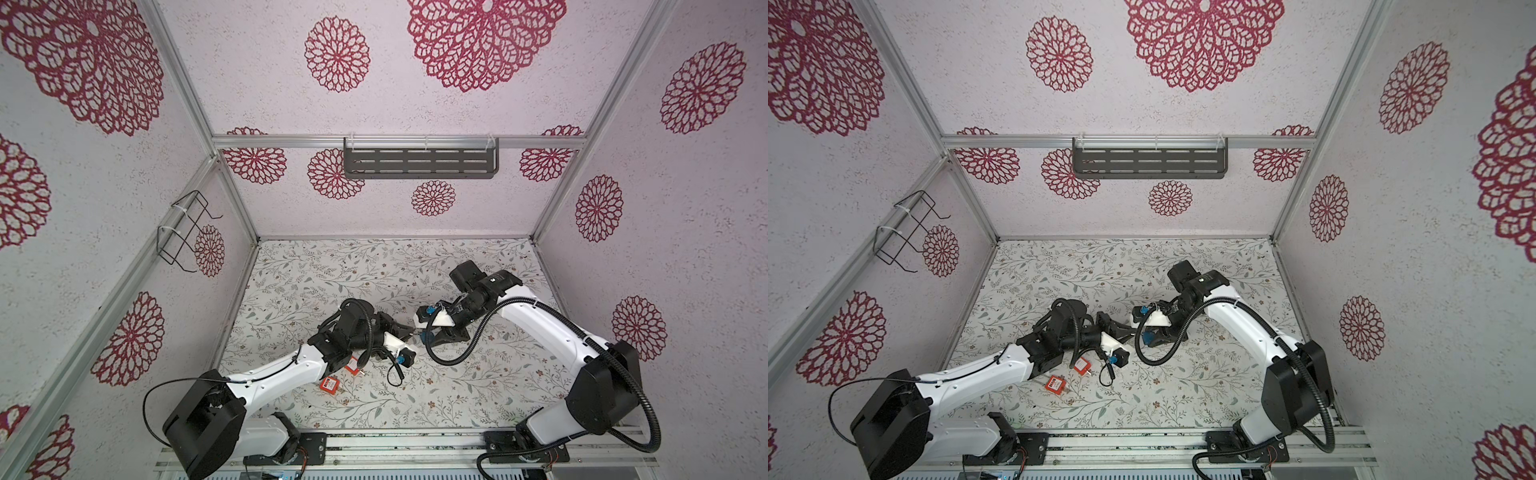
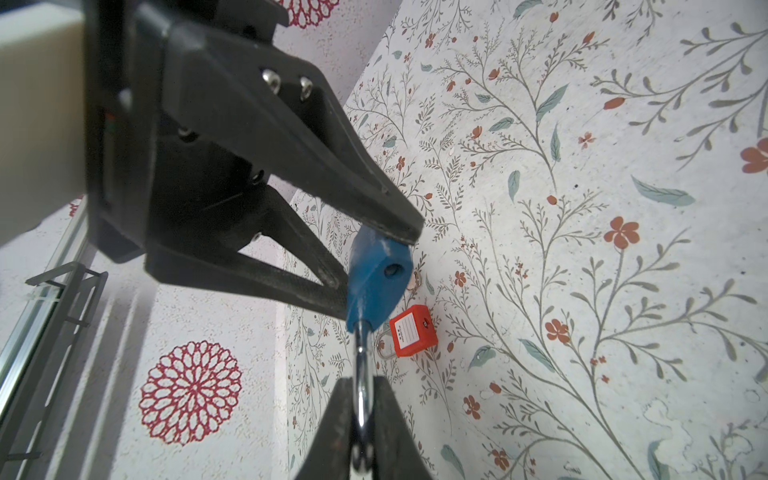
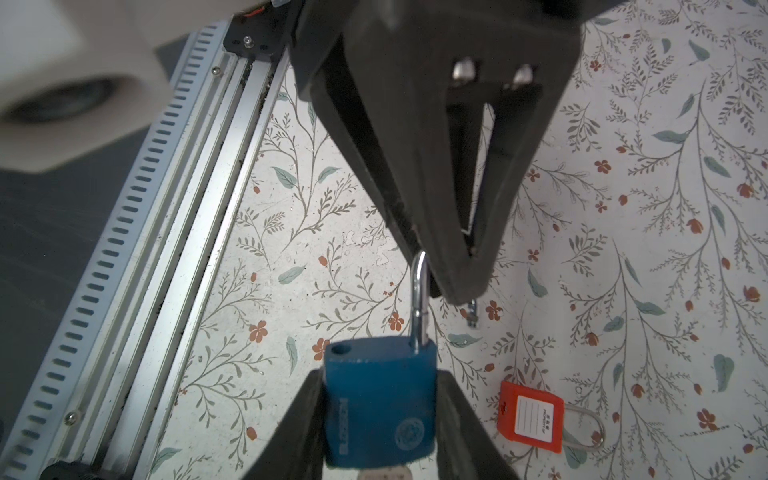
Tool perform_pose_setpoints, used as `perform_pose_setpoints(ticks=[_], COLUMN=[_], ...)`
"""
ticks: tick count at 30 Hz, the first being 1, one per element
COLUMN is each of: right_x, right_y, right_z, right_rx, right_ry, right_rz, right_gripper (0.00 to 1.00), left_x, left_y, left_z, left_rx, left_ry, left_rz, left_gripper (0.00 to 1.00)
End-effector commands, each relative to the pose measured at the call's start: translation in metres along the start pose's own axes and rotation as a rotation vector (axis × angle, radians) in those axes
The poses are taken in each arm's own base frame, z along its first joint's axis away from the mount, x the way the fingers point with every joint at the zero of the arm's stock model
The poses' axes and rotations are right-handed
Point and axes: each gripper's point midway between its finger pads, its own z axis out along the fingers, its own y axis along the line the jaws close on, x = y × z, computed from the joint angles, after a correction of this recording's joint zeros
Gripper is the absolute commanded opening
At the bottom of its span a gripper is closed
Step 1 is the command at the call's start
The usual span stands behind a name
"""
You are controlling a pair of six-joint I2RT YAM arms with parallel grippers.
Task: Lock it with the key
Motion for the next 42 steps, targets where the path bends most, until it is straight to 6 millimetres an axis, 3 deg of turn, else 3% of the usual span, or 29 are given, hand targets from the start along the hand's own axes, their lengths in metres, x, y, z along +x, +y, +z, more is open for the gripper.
perform_pose_setpoints(ticks=[1, 7, 12, 14, 20, 25, 31, 42], right_x=[-0.015, -0.015, -0.016, -0.017, -0.032, -0.029, -0.025, -0.032], right_y=[-0.001, -0.001, -0.003, -0.009, -0.014, -0.016, -0.023, -0.021], right_z=[-0.007, -0.007, -0.009, -0.011, -0.022, -0.027, -0.024, -0.017], right_rx=[0.003, 0.005, 0.033, 0.086, 0.188, 0.254, 0.298, 0.253], right_ry=[-0.050, -0.053, -0.054, -0.060, -0.144, -0.131, -0.145, -0.203], right_rz=[-0.019, -0.023, -0.028, -0.038, -0.049, -0.060, -0.025, -0.029], right_gripper=[0.30, 0.32, 0.43, 0.52, 0.65, 0.65, 0.57, 0.43], left_x=[-0.007, -0.007, -0.008, -0.007, -0.008, -0.012, -0.018, -0.023], left_y=[0.001, 0.001, 0.005, 0.009, 0.021, 0.028, 0.035, 0.039], left_z=[-0.002, -0.001, -0.002, -0.004, -0.018, -0.029, -0.038, -0.037], left_rx=[0.010, 0.014, 0.000, -0.024, -0.033, -0.037, -0.025, -0.012], left_ry=[-0.012, -0.012, -0.012, -0.007, -0.064, -0.124, -0.205, -0.252], left_rz=[-0.013, -0.027, -0.092, -0.139, -0.358, -0.490, -0.620, -0.697], left_gripper=[0.10, 0.01, 0.00, 0.00, 0.00, 0.00, 0.00, 0.00])
